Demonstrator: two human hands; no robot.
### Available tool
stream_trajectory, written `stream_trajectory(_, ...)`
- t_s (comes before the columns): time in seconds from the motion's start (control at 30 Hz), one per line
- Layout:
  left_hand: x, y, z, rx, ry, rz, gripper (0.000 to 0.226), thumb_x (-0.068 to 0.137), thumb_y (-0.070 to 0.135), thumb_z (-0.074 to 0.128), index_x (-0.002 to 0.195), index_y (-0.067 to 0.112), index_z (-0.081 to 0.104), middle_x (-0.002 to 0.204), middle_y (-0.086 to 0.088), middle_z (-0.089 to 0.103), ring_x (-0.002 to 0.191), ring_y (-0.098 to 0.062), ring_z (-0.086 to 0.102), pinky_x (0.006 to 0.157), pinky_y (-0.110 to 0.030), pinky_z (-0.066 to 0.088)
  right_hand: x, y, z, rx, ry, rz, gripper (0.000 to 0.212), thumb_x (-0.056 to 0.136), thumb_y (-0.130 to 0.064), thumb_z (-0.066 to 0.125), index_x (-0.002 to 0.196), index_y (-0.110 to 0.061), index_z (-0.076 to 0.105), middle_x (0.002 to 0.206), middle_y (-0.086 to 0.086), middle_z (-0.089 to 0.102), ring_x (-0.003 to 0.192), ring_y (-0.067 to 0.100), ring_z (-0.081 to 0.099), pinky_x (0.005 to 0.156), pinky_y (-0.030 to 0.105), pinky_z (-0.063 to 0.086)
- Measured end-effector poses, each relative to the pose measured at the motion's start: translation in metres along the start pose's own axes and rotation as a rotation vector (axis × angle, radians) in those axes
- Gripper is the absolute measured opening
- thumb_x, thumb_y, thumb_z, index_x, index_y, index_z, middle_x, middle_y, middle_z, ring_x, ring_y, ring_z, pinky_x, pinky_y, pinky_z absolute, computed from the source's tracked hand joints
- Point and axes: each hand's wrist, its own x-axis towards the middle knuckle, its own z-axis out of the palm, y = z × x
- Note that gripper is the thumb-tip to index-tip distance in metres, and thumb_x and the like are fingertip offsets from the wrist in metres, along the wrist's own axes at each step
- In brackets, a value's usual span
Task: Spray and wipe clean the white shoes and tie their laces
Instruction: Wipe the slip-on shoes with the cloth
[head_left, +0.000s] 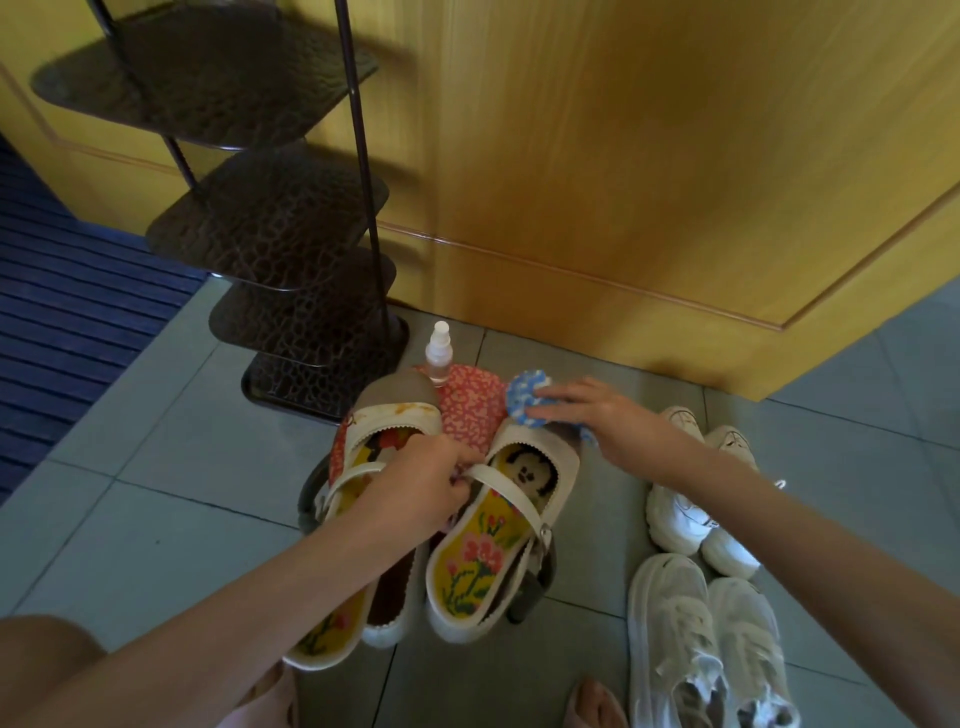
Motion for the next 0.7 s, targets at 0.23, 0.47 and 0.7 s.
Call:
stream_trajectory(0.23, -0.002, -0.002, 0.002, 0.031, 0.039, 0.042, 0.031, 0.091, 0.003, 0.049, 0.114, 0.014, 0.067, 0.094, -0.009, 0.070, 0.073, -0.020, 0.069, 0.058, -0.032, 0.059, -0.070, -0.006, 0.066, 0.088, 0.254, 0.013, 0.081, 0.075, 0.020, 0.052, 0.143, -0.021, 0.035, 0.147, 0.002, 0.036, 0.126, 0.016, 0.034, 0.108, 0.025, 0.030)
stream_trajectory(0.47, -0.003, -0.004, 0.003, 0.064, 0.061, 0.062, 0.033, 0.090, 0.005, 0.050, 0.116, 0.018, 0.066, 0.099, -0.006, 0.070, 0.081, -0.018, 0.068, 0.064, -0.037, 0.059, -0.096, -0.029, 0.064, 0.465, 0.228, 0.181, 0.054, 0.092, 0.009, 0.042, 0.130, -0.028, 0.051, 0.127, -0.016, 0.047, 0.118, -0.015, 0.042, 0.094, 0.004, 0.034)
stream_trajectory(0.7, -0.006, -0.003, 0.007, 0.118, 0.120, 0.028, 0.034, 0.090, 0.008, 0.053, 0.123, 0.016, 0.060, 0.110, -0.008, 0.067, 0.099, -0.020, 0.063, 0.077, -0.040, 0.057, -0.068, -0.033, 0.008, 0.686, 0.462, 0.509, 0.046, 0.094, -0.001, 0.048, 0.137, -0.019, 0.047, 0.115, -0.010, 0.059, 0.095, -0.005, 0.057, 0.088, 0.011, 0.046)
